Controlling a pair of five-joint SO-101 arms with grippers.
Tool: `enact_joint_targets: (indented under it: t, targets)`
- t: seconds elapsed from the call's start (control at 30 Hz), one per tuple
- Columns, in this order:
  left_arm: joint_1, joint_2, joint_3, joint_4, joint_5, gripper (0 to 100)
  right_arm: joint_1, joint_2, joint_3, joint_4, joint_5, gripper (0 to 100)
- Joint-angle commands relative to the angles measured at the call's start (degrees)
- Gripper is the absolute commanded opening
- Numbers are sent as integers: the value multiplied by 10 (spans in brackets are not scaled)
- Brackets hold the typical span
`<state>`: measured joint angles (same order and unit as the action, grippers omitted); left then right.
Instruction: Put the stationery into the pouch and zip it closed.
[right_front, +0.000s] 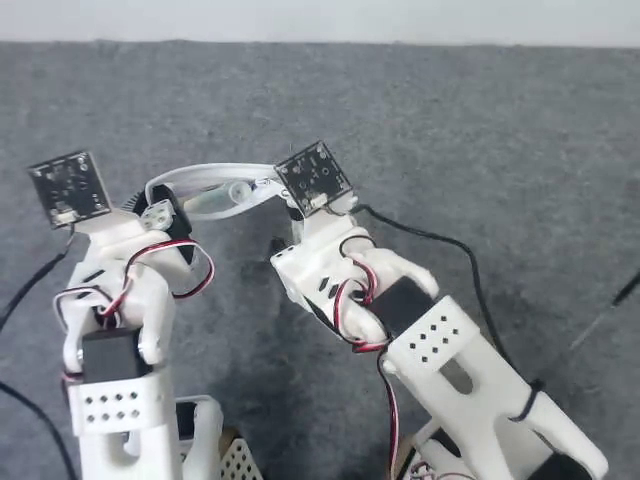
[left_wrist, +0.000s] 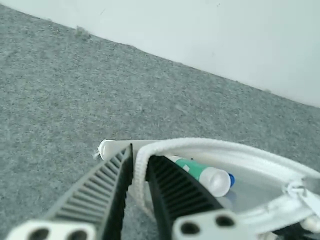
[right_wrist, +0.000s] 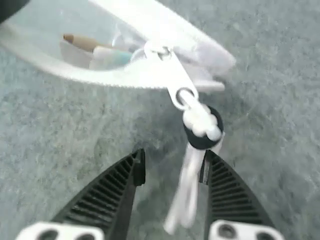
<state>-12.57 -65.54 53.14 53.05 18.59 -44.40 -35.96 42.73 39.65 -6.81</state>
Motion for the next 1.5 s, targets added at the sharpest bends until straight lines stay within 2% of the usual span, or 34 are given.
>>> enact_joint_targets:
  t: [0.0,0.17,0.5,0.67,0.7,0.87,1.1,1.23,1.37,1.47]
  targets:
    - [0,-4,-7,-18,9,10,25,-25,8,-69,-2,177]
    - [0,-4,-7,-18,9,10,61,-19,12,-104,-3,177]
    - [0,-4,-7,-18,9,10,57,-19,62,-184,-1,168]
    - [0,-4,-7,-18,9,10,60,-26,62,-189,7,6]
    - [0,-4,-7,-18,9,10,60,-26,62,-184,23,3]
    - [0,-4,-7,-18,9,10,56,-33,62,-146,97,6]
    - [0,-4,-7,-18,9,10,56,-123,62,-62,102,6]
    - [0,-4,-2,-18,9,10,56,-142,64,-59,101,25]
    - [0,-4,-2,-18,9,10,55,-135,76,-66,99,130]
    - [0,-4,-2,-18,9,10,43,-119,102,-123,101,125]
